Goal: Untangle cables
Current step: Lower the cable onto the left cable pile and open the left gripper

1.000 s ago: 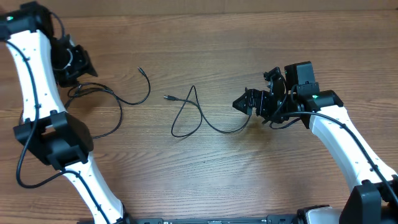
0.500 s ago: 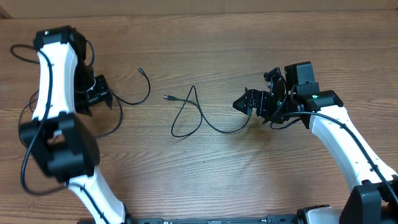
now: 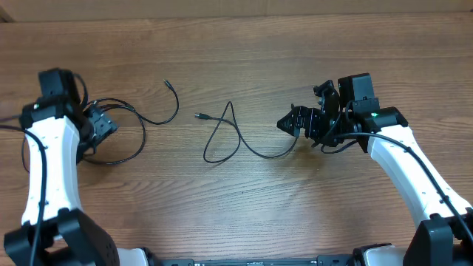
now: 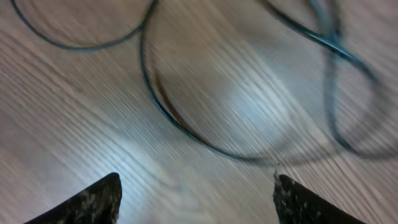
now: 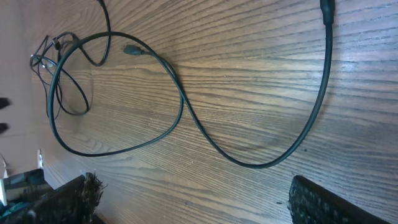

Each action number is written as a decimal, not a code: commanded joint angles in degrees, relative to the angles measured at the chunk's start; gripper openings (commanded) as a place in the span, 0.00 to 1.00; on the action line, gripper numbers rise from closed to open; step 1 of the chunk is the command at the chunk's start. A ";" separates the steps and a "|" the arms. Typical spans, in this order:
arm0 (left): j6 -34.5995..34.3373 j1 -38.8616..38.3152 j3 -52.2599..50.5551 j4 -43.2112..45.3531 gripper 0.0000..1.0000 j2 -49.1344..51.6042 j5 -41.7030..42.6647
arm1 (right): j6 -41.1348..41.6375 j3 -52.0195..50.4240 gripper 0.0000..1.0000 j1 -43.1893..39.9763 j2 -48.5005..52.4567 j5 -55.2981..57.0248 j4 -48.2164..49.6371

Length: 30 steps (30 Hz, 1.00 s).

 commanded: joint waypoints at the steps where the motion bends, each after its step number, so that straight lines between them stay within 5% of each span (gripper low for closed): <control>1: -4.96 4.15 -4.28 4.59 0.77 2.91 -1.31 | -0.22 -0.28 0.95 0.24 0.37 0.57 0.13; 18: -4.22 9.01 -4.96 15.19 0.73 21.49 0.09 | -0.22 -0.28 0.95 0.24 0.37 0.57 -0.31; 20: -4.17 9.07 -4.96 14.88 0.55 21.90 0.09 | -0.22 -0.28 0.95 0.24 0.37 0.57 -0.31; 23: -3.74 9.22 -4.63 14.75 0.09 21.79 0.11 | -0.22 -0.28 0.95 0.24 0.37 0.57 -0.28; 30: -3.32 10.34 6.84 5.86 0.04 20.06 -0.33 | -0.22 -0.28 0.95 0.24 0.37 0.57 -0.28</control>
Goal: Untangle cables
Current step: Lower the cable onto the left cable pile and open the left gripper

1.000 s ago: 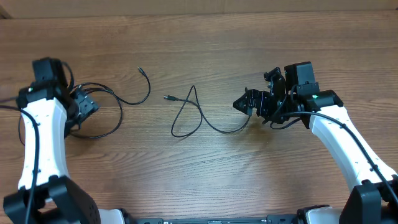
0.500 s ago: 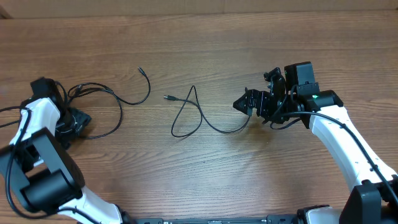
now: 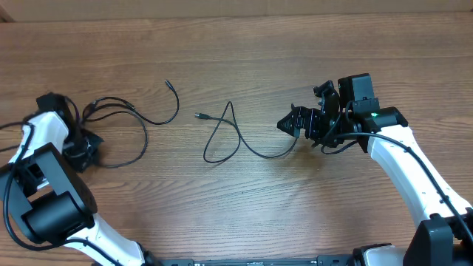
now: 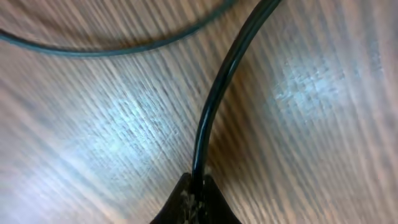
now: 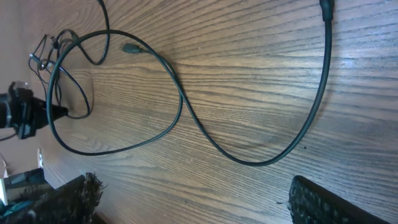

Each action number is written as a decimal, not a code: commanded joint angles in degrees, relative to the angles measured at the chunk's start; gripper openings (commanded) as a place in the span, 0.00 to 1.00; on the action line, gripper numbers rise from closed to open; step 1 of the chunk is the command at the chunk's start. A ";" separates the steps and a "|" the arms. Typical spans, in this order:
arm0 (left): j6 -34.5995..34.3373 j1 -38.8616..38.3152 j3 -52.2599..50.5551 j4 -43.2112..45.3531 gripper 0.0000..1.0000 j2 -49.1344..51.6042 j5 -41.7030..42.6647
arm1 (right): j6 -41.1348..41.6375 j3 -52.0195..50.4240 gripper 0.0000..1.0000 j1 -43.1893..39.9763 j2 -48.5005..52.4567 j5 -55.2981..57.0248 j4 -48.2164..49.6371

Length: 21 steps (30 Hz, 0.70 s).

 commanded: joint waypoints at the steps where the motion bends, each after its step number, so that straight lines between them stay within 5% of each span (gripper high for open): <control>1: 0.57 1.57 9.94 -3.28 0.04 -1.18 -0.96 | -0.22 -0.28 0.95 0.22 0.33 0.59 0.15; 11: 0.98 7.67 38.10 -9.03 0.04 -5.05 -2.58 | -0.20 -0.28 0.95 0.22 0.33 0.61 0.15; 21: 0.94 10.62 40.74 -14.93 0.04 -5.03 -2.23 | -0.22 -0.28 0.95 0.22 0.33 0.59 0.20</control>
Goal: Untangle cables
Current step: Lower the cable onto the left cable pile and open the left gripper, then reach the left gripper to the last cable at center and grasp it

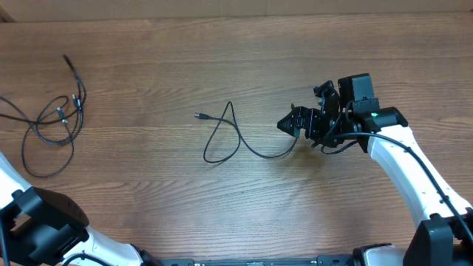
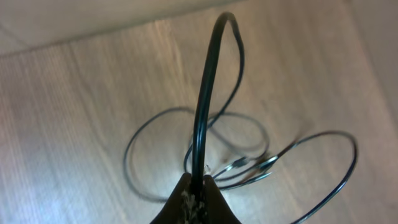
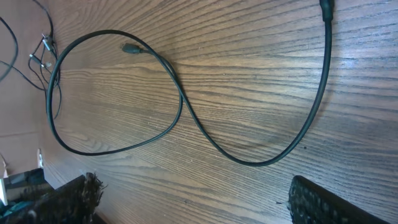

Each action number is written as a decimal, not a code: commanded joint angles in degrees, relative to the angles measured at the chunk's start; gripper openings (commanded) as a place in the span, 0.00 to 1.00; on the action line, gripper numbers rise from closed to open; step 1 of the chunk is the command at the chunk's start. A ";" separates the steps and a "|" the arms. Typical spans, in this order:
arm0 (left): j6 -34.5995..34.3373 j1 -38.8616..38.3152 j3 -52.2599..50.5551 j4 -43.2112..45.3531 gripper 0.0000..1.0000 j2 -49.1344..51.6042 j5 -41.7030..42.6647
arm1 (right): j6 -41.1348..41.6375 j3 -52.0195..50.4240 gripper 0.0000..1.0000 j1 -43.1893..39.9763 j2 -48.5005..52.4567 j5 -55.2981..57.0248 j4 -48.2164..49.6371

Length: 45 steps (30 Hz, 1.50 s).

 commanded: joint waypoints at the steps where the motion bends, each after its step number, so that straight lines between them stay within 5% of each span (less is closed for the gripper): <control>1: 0.87 -0.59 -0.26 -1.79 0.05 -0.17 0.00 | -0.20 -0.28 0.95 0.24 0.33 0.59 0.17; 2: 0.87 -0.81 -0.42 -2.23 0.05 -0.17 0.37 | -0.20 -0.28 0.95 0.24 0.33 0.57 0.17; 3: 0.90 -1.38 -0.44 -2.86 0.18 -0.13 1.07 | -0.20 -0.28 0.95 0.24 0.33 0.57 0.15; 6: 0.87 -2.01 -0.44 -3.65 0.93 -0.13 1.05 | -0.20 -0.28 0.95 0.24 0.33 0.57 0.11; 7: 0.87 -2.10 -0.44 -3.89 1.00 -0.13 1.14 | -0.20 -0.28 0.95 0.24 0.33 0.57 0.11; 18: 3.06 -4.63 -0.44 -4.46 1.00 -0.09 7.63 | -0.20 -0.28 0.95 0.24 0.33 0.57 0.15; 34: 2.75 -8.26 -0.48 -7.72 1.00 0.68 -0.48 | -0.22 -0.28 0.95 0.24 0.33 0.59 0.13; 41: 2.82 -8.57 -0.48 -7.96 1.00 0.72 2.03 | -0.20 -0.28 0.95 0.24 0.33 0.57 0.13; 45: 5.51 -9.60 -0.48 -7.93 1.00 0.74 10.32 | -0.20 -0.28 0.95 0.24 0.33 0.59 0.15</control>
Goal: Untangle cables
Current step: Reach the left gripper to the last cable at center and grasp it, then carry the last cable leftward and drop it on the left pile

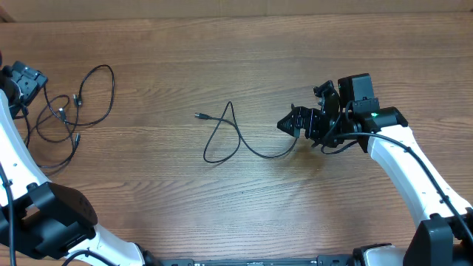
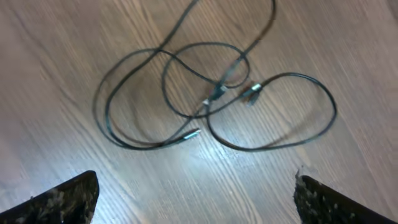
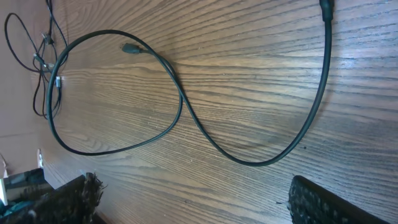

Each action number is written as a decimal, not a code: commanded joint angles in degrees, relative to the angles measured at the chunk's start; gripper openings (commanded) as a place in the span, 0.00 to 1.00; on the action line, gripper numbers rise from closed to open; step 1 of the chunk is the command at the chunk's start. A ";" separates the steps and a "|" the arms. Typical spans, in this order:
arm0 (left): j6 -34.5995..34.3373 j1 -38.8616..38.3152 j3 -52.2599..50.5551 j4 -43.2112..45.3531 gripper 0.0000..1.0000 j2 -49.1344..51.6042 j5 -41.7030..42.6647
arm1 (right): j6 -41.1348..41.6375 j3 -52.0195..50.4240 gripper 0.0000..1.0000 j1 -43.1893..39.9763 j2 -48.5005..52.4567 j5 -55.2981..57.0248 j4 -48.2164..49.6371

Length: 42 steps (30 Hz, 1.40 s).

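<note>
A tangle of thin dark cables lies at the table's far left, with several plug ends showing among its loops. My left gripper hangs over the tangle's left side, open and empty. One separate dark cable lies in a loop at mid-table. Its right end reaches my right gripper. The right gripper stands open above the wood, nothing between its fingers.
The wooden table runs to a far edge at the top of the overhead view. The left arm's white links stand along the left edge. The right arm comes in from the lower right.
My left gripper was shut on a strand of the tangle and holding it up; now it is open and the tangle lies flat, one loop spread rightward. The right arm has not moved.
My left gripper stood open over the tangle left of centre. It then was shut on one strand. Then the tangle was at the table's far left edge, held up by that strand. Now it is let go there, apart from the looped cable. The right gripper stayed open.
</note>
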 commanded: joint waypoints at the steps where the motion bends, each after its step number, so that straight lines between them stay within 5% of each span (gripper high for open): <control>1: 3.19 -1.79 -0.46 -0.09 1.00 0.70 8.87 | -0.20 -0.28 0.95 0.24 0.33 0.59 0.17; 7: 13.75 -9.92 -1.73 2.75 1.00 0.72 18.78 | 0.02 -0.28 0.95 0.24 0.33 1.88 -0.07; 19: 32.50 -35.93 -1.81 2.19 1.00 2.05 20.63 | 4.74 -0.28 0.97 0.24 0.33 14.08 -4.98; 31: 36.48 -51.63 -1.81 -4.94 1.00 11.96 17.86 | 4.72 -0.28 1.00 0.24 0.33 14.10 -4.98; 34: 36.48 -53.11 -1.81 -7.91 0.84 14.71 17.35 | 4.72 -0.28 1.00 0.24 0.33 14.10 -4.98; 37: 36.46 -53.83 -1.81 -10.47 0.42 16.61 14.97 | 4.72 -0.28 1.00 0.24 0.33 14.10 -4.98; 39: 35.74 -53.90 -1.79 -11.06 0.04 16.72 12.20 | 4.72 -0.28 1.00 0.24 0.33 14.10 -4.98; 42: 31.91 -53.27 -1.18 -10.32 0.04 15.08 5.77 | 4.72 -0.28 1.00 0.24 0.33 14.10 -4.98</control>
